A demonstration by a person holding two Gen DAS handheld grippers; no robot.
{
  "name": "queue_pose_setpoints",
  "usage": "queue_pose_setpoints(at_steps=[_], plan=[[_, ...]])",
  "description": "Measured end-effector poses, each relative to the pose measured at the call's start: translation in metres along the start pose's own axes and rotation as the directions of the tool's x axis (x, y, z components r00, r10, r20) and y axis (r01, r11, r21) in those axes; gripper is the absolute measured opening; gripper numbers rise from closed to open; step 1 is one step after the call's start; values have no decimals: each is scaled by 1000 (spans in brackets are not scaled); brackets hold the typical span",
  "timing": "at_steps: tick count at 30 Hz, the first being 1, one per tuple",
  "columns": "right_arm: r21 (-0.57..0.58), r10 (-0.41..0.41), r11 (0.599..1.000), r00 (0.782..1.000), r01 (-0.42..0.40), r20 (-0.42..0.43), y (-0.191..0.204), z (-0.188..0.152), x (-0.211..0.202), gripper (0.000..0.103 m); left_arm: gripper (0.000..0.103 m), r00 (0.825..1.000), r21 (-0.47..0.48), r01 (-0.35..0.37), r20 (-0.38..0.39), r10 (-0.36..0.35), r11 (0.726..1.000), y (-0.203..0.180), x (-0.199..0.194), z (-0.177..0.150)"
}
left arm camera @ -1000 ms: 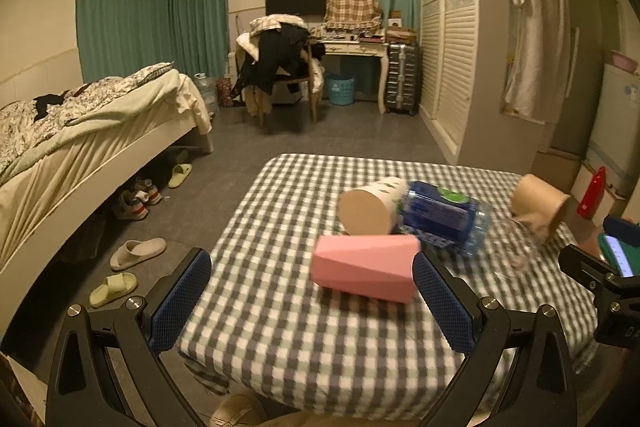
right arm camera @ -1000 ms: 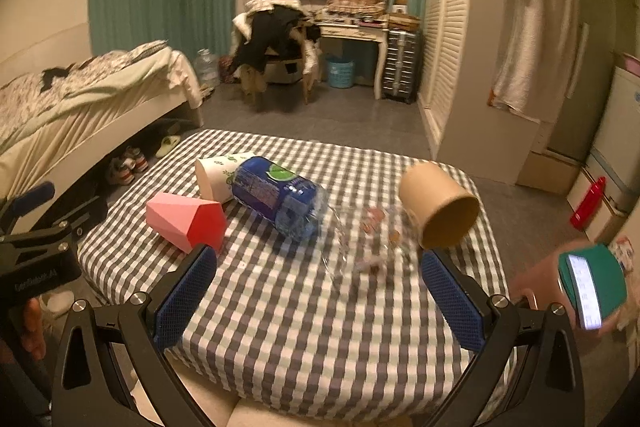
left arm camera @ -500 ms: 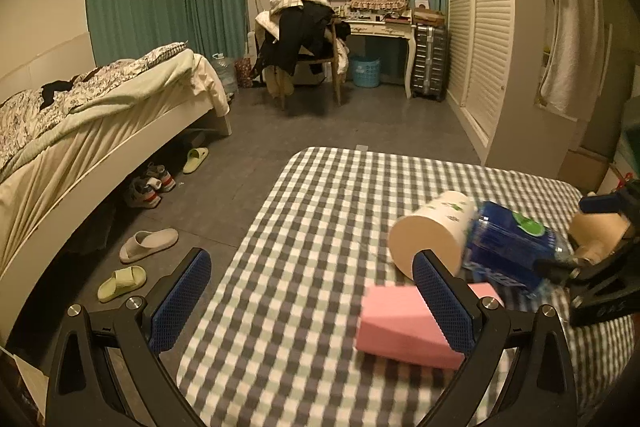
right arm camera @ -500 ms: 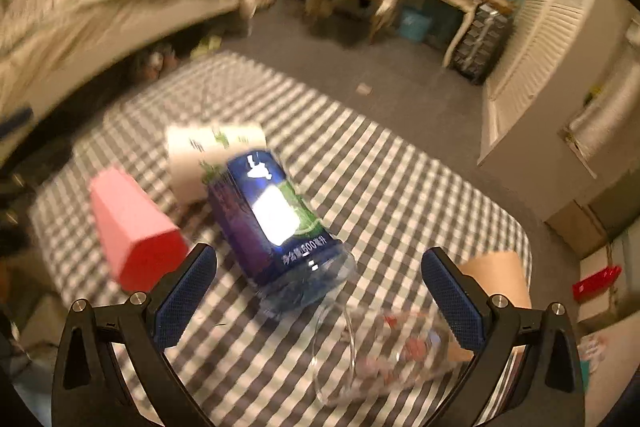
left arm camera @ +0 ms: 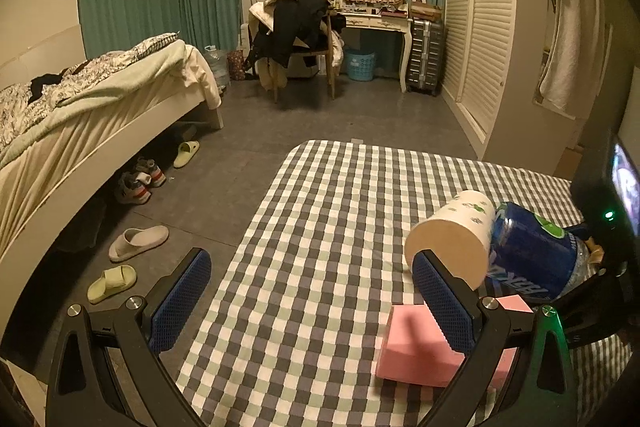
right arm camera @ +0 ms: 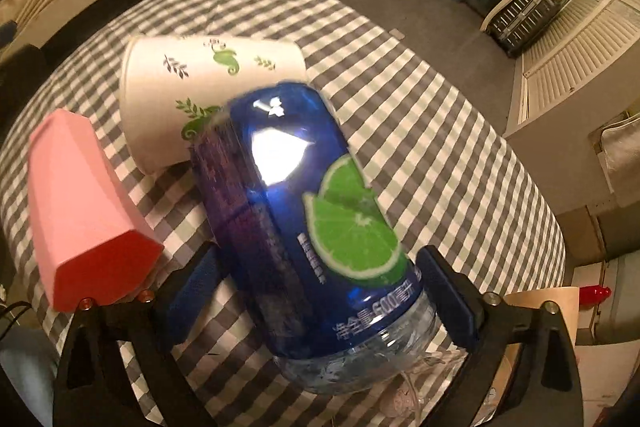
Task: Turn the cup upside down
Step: 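Lift the blue bottle off the table with the right gripper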
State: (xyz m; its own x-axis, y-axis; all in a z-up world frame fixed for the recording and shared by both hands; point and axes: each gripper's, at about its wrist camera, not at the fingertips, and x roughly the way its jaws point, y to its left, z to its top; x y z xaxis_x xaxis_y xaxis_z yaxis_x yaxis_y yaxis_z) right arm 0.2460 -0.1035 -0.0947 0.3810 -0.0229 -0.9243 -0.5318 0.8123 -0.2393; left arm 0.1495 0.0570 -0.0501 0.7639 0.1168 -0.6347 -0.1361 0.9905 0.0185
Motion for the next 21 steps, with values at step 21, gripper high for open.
queue_pose_setpoints(at_steps=[21], plan=[[266,-178,951,982,154,67,7,-33,-97,77,103,996,-49,70,67,-67,996,29,-56,-13]])
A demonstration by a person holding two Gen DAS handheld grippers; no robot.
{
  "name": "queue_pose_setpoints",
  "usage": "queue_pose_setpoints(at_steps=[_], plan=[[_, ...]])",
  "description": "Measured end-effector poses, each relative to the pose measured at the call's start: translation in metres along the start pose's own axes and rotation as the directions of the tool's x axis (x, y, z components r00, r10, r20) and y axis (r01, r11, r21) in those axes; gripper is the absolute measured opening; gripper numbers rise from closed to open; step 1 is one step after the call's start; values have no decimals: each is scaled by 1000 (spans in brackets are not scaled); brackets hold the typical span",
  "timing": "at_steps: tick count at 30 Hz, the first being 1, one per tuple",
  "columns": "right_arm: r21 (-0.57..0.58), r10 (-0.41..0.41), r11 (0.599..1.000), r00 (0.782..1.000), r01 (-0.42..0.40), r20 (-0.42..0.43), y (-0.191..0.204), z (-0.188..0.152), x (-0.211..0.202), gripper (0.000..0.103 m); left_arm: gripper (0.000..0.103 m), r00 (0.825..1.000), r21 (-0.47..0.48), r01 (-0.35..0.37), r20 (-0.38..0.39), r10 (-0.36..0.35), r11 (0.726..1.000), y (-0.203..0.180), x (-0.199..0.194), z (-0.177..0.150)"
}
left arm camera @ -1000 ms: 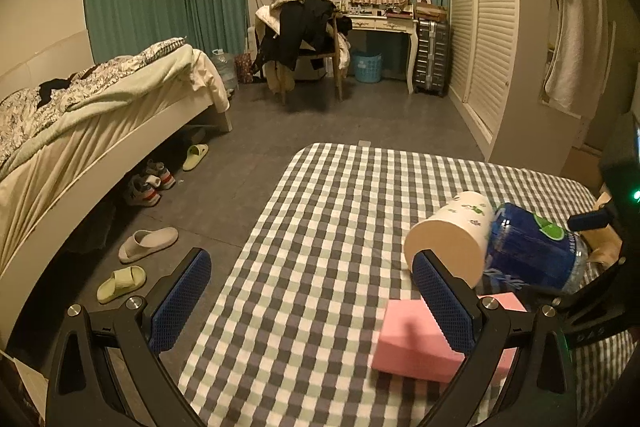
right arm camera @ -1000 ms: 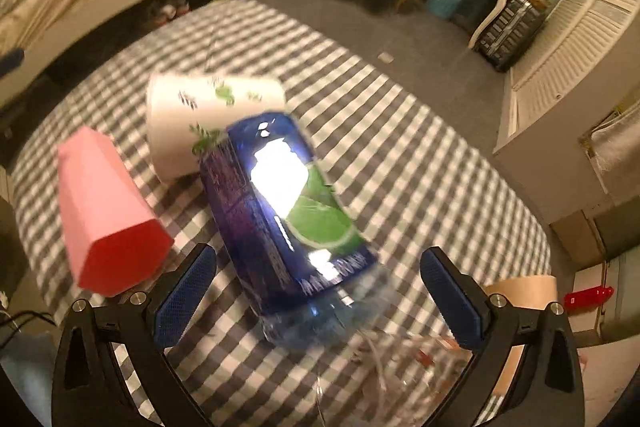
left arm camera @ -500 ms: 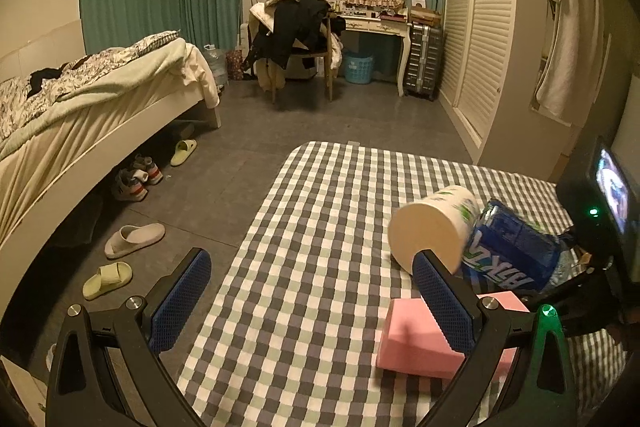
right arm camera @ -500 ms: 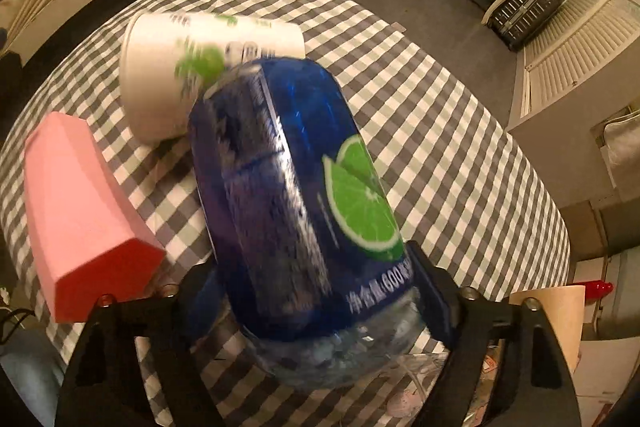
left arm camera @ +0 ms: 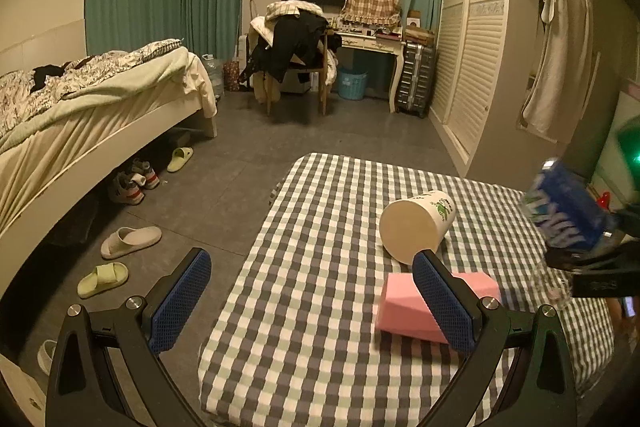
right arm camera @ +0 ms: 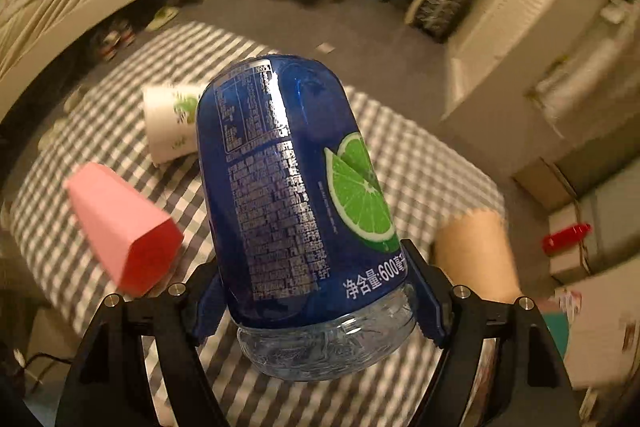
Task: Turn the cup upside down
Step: 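Lift the blue bottle off the table with the right gripper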
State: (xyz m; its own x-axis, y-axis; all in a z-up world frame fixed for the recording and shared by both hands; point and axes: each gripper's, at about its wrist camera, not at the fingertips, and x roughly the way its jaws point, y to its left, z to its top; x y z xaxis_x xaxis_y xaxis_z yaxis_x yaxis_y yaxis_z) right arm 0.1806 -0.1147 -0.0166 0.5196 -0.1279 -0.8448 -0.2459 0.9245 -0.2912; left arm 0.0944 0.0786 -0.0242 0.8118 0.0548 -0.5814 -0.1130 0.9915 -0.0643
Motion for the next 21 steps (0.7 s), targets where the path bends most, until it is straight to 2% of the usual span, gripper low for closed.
queue_pose_setpoints(at_steps=[2,4,7,11,17,21], plan=[[49,-36,998,999,36,9,1,-16,-20,77,103,1000,-2,11,1,-11,1000,2,-4,-3],[119,-40,992,999,40,-6,6,-35,-32,77,103,1000,-4,23,-1,-24,1000,3,-7,-6],[213,-8,977,1000,13,-26,16,-61,-35,77,103,999,2,39,-1,-39,999,4,-12,-9],[348,82,936,994,-53,-70,29,-92,-24,77,103,999,15,51,8,-51,999,7,-21,-14],[397,82,917,993,-44,-79,38,-109,-9,77,103,999,28,40,7,-40,999,10,-27,-24],[390,83,920,992,-39,-98,42,-111,3,77,103,1000,15,30,0,-30,999,11,-26,-27]])
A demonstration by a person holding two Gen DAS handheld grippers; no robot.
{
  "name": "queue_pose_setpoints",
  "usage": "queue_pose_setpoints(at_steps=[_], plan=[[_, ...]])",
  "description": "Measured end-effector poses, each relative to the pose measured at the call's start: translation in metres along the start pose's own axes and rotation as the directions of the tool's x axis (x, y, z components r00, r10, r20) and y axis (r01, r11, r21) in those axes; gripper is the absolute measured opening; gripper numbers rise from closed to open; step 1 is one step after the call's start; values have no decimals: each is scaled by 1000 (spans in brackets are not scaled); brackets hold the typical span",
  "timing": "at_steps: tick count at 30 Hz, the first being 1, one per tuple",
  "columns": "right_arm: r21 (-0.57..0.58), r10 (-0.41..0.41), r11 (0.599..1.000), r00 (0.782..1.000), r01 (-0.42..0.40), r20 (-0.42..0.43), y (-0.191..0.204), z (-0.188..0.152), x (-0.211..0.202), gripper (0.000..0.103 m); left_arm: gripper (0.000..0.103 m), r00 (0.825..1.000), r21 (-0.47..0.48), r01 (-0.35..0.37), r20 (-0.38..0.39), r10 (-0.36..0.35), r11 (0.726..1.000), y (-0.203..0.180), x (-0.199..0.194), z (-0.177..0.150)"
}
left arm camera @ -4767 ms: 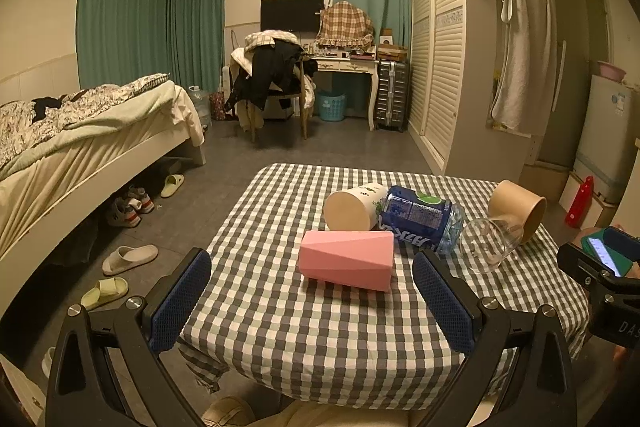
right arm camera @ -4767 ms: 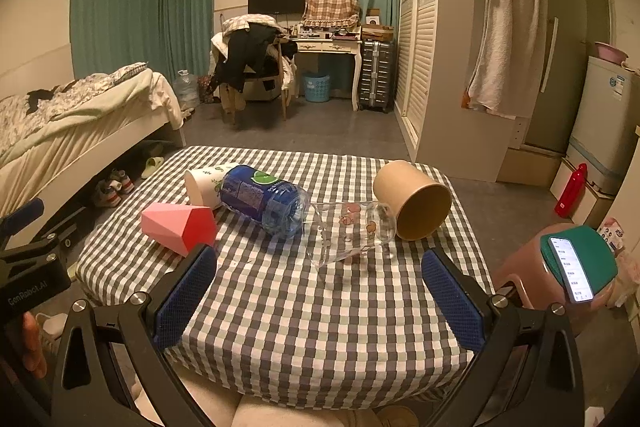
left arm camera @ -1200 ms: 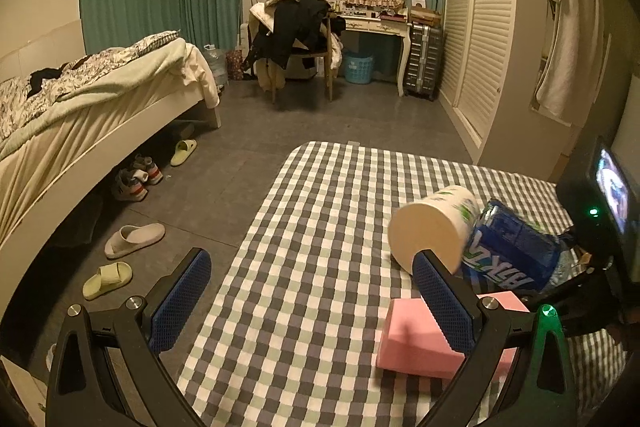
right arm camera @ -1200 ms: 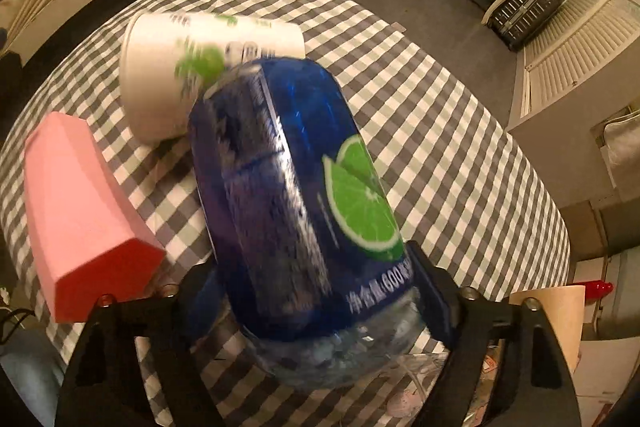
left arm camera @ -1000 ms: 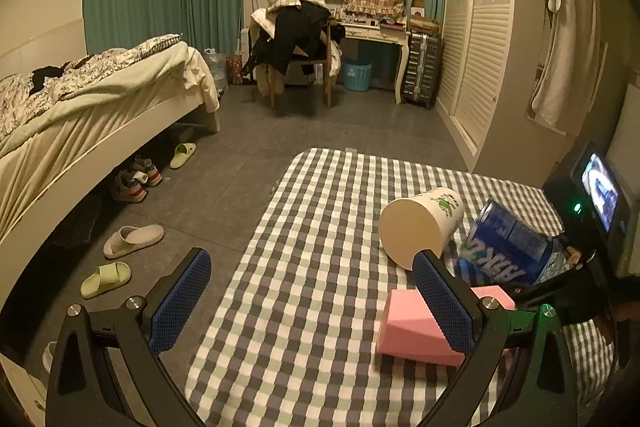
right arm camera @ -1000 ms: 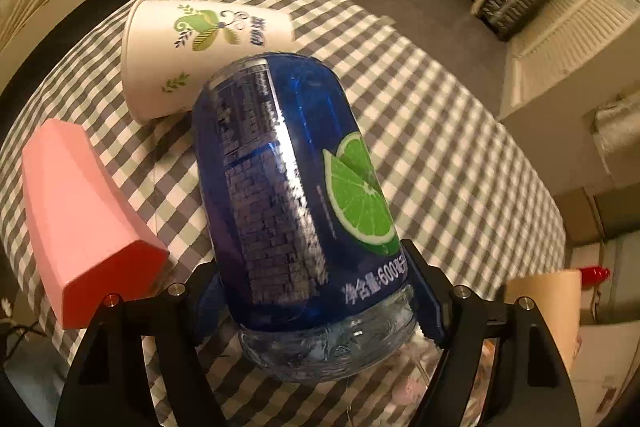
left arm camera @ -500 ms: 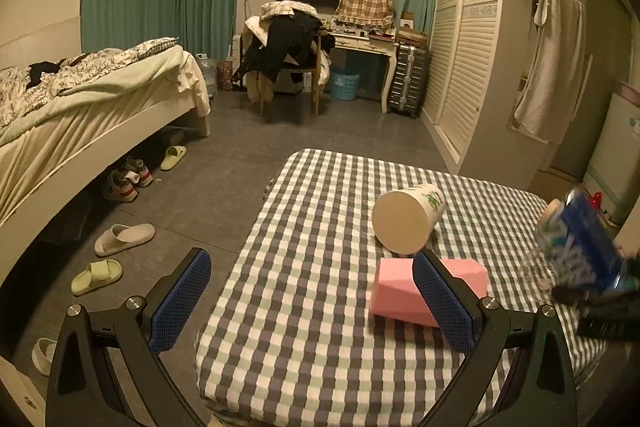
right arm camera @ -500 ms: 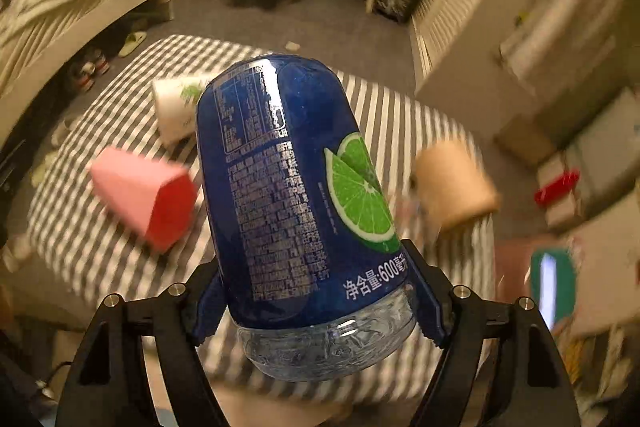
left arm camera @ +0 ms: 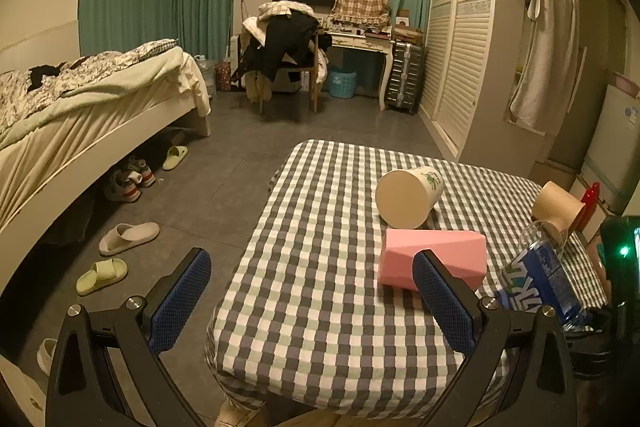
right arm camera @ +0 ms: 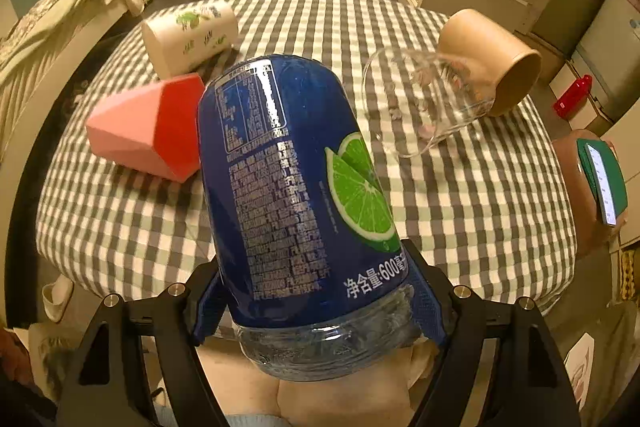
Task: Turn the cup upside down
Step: 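Lift the blue bottle off the table with the right gripper, then lower the bottle on its side in front of the left gripper and release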
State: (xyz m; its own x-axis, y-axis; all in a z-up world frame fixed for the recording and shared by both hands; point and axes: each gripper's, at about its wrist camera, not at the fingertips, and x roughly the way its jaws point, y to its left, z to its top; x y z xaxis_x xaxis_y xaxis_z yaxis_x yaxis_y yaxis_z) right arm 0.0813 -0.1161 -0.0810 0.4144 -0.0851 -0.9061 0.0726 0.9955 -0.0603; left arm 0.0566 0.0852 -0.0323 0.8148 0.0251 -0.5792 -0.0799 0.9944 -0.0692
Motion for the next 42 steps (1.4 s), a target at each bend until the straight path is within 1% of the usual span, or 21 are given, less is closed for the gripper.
queue_pose_setpoints(at_steps=[5,13,14,15,16,19,22,23,25,26,27,29,30,33,34,38,42], plan=[[-18,5,1000,1000,-6,-18,1,1,13,77,103,1000,16,-18,-8,18,1000,-6,2,0],[-22,32,999,999,-32,-10,-3,4,17,79,103,999,39,-37,-18,38,999,-19,3,-3],[-24,40,999,999,-40,-13,-4,6,18,81,103,999,43,-39,-18,40,998,-21,3,-2],[-26,46,999,999,-46,-11,-5,6,18,87,103,999,49,-43,-17,44,998,-24,2,-1],[-30,55,998,998,-55,-1,-7,7,15,91,103,999,52,-45,-16,46,998,-26,1,-1],[-55,77,996,996,-75,48,-13,5,-3,92,103,998,57,-59,-13,59,997,-34,-2,0],[-58,106,993,985,-99,137,-29,2,-30,94,103,999,44,-49,-15,49,998,-45,-7,1],[-54,108,994,976,-100,187,-39,1,-42,94,103,999,41,-45,-13,45,998,-49,-8,2],[-47,98,995,963,-89,252,-52,-2,-57,95,103,999,41,-34,-11,34,999,-60,-13,1],[-40,84,996,951,-76,298,-64,-5,-67,96,103,1000,42,-29,-8,29,999,-66,-15,0],[-35,75,997,944,-68,320,-70,-6,-71,96,103,1000,47,-20,-1,21,999,-75,-19,-2],[-19,52,999,921,-49,385,-91,-12,-83,96,103,1000,61,-11,8,11,998,-91,-24,-6],[-11,46,999,914,-45,404,-99,-15,-85,97,103,1000,72,-3,10,2,997,-103,-27,-10],[18,44,998,899,-57,437,-126,-22,-87,97,103,1000,84,29,2,-29,996,-133,-30,-23],[30,46,997,898,-66,438,-134,-25,-85,97,103,999,83,40,-5,-40,996,-140,-30,-27],[74,50,993,905,-90,423,-167,-33,-78,97,103,995,82,92,-37,-89,992,-170,-27,-45],[106,27,991,907,-78,420,-190,-40,-71,97,103,988,60,137,-79,-132,989,-194,-19,-59]])
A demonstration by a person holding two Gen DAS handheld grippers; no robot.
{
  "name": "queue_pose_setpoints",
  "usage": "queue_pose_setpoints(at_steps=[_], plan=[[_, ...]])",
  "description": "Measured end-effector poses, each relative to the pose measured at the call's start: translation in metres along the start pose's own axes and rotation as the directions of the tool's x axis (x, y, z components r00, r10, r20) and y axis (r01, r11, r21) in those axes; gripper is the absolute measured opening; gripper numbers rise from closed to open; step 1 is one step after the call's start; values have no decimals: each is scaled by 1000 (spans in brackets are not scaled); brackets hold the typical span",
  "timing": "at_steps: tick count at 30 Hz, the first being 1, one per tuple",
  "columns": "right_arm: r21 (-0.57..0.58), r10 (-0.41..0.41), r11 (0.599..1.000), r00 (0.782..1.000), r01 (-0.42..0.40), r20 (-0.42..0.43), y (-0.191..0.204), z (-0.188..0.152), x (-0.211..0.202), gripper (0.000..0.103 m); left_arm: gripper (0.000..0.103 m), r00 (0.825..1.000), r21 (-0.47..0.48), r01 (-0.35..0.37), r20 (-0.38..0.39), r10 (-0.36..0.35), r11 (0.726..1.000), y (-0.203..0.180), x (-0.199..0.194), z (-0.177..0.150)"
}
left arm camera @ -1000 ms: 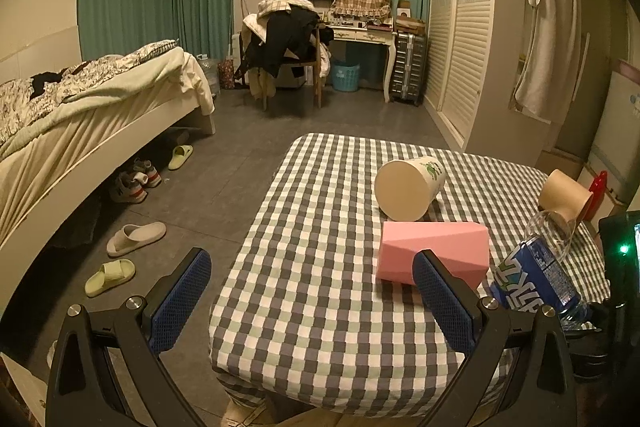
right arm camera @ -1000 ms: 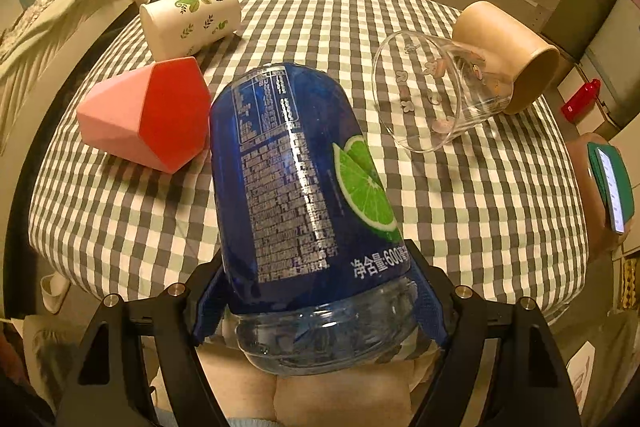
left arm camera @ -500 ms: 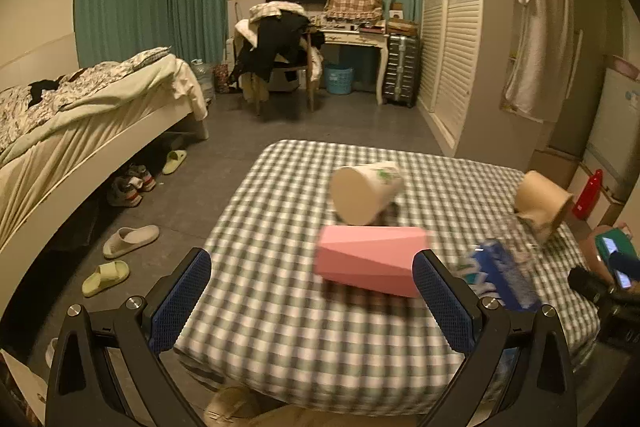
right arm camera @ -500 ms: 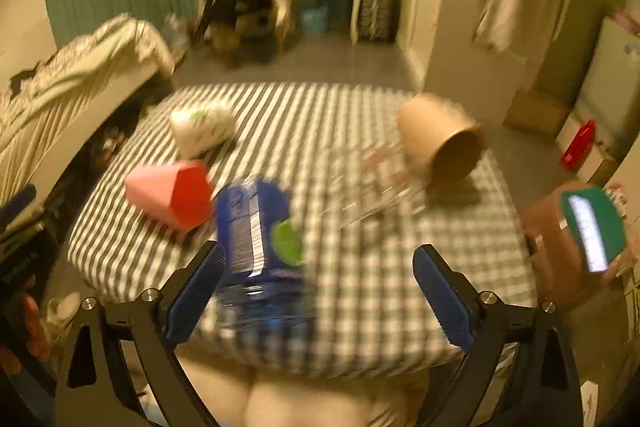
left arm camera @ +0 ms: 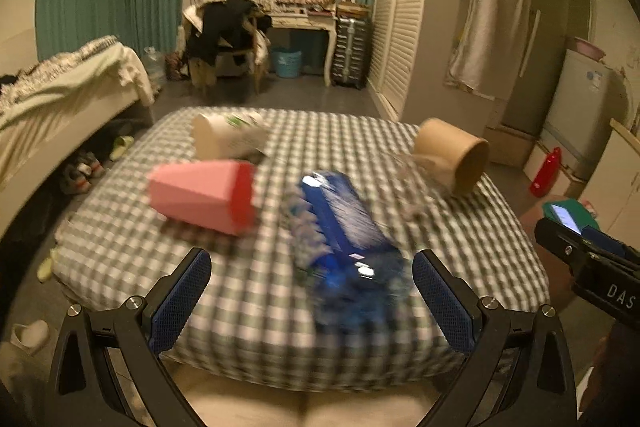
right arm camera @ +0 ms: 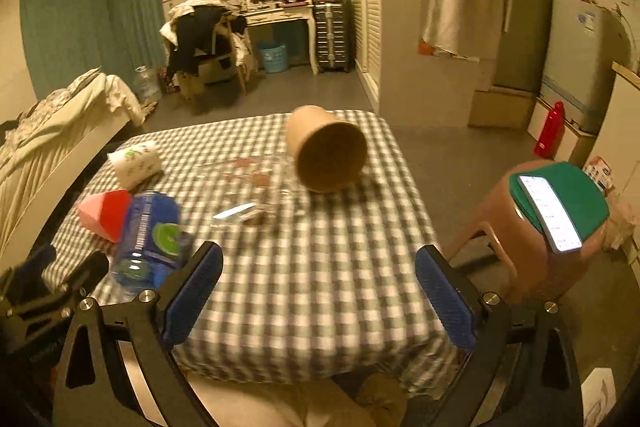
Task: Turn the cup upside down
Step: 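Lower the bottle on its side in front of the left gripper and release, then grasp the bottle with the left gripper and tilt it upright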
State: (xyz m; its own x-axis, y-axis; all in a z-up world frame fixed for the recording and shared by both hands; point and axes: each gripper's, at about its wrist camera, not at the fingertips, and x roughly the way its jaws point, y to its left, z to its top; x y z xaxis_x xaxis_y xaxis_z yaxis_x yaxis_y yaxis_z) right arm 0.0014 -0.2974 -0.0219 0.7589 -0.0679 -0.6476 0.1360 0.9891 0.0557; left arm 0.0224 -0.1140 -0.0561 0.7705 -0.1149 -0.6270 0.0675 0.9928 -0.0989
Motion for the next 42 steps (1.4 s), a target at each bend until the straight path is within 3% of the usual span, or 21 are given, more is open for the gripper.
queue_pose_setpoints(at_steps=[4,11,25,27,29,35,42], plan=[[31,-19,999,1000,20,-7,-26,-7,4,97,103,1000,-9,6,-26,-7,1000,-20,15,-10],[78,-28,996,999,32,-44,-53,-16,20,97,103,998,10,-48,-41,48,999,-34,41,-23],[72,-23,997,996,30,-86,-51,-20,38,97,102,997,41,-78,-23,79,996,-36,51,-30],[68,-23,997,995,30,-97,-50,-21,41,97,98,997,43,-74,-19,75,996,-35,51,-31],[68,-24,997,995,31,-100,-49,-22,42,97,79,998,53,-62,-16,63,997,-35,49,-33],[69,-23,997,995,30,-94,-48,-22,40,97,79,999,116,-37,-6,38,993,-35,33,-29],[73,-16,997,995,23,-101,-47,-22,42,97,78,999,159,-32,28,28,987,-30,14,1]])
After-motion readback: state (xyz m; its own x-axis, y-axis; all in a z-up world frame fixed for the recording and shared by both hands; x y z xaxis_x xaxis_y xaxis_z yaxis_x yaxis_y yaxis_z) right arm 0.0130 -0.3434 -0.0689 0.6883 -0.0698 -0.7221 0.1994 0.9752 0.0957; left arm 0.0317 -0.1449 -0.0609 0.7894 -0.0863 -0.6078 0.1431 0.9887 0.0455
